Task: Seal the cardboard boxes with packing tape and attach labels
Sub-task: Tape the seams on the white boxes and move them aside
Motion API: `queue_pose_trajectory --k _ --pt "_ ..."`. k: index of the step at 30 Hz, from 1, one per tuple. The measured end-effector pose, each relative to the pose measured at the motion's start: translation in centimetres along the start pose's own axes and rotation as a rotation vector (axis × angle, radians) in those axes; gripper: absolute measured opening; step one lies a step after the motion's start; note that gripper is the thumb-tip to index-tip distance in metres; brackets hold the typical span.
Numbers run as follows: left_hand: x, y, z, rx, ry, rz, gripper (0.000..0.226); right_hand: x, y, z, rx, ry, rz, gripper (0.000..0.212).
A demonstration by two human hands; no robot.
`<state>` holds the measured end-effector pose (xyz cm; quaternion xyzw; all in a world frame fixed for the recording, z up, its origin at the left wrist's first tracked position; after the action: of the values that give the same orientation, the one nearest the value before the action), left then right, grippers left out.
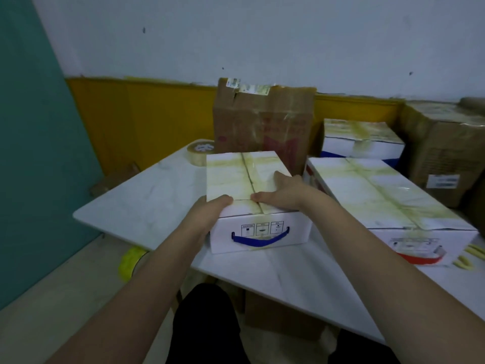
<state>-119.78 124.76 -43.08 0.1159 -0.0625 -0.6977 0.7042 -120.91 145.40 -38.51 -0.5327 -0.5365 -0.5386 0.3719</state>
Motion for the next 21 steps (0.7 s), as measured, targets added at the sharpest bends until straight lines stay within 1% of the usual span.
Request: queue_pose_trajectory --k 2,4,7,9,12,15,17,19,21 --pt "-0.1 0.6 -0.3 -0.003 0.085 0.003 0.030 0.0 0.3 0.3 0.002 -0.089 0.039 0.108" --pt "-0.3 1.3 -0.6 -0.039 0.155 -0.004 0.029 -0.1 1.2 0.5 0.022 -0.102 0.111 0.108" --pt "-0.2 2.5 -0.5 -0.178 0.203 0.002 0.036 -0.1 3.5 0.8 0.065 -0.128 0.339 0.108" --pt "-0.3 3.4 -0.4 -0.267 0.211 -0.011 0.037 -0.1 5.0 1.4 0.098 -0.253 0.480 0.110" --pt "-0.1 4.2 0.3 -0.363 0.213 -0.013 0.040 -0.1 6.2 1.9 0.154 -0.470 0.579 0.112" --pt "-0.2 4.2 0.8 -0.367 0.226 -0.061 0.047 0.2 6.6 2.5 0.160 -0.546 0.581 0.108" --pt "-0.2 4.0 1.2 -0.327 0.264 -0.101 0.052 0.4 7.1 2.8 0.161 -0.520 0.547 0.097" --pt "-0.6 3.8 1.8 -0.296 0.315 -0.136 0.048 1.0 7.8 3.3 0.168 -0.517 0.498 0.085" --pt "-1.5 3.9 2.4 -0.268 0.374 -0.183 0.043 2.5 8.7 4.0 0.192 -0.538 0.493 0.075"
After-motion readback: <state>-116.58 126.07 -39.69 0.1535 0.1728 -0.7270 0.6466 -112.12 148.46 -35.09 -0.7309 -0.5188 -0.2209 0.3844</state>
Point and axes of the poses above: each hand's wrist, its own y-axis away from the middle knuckle, its own x-axis out of the back of the hand, z = x × y, the point moved 7 cm from there along -y, towards the middle knuckle, and after that the axes turned 11 degrees about y, right-handed, at the moved point
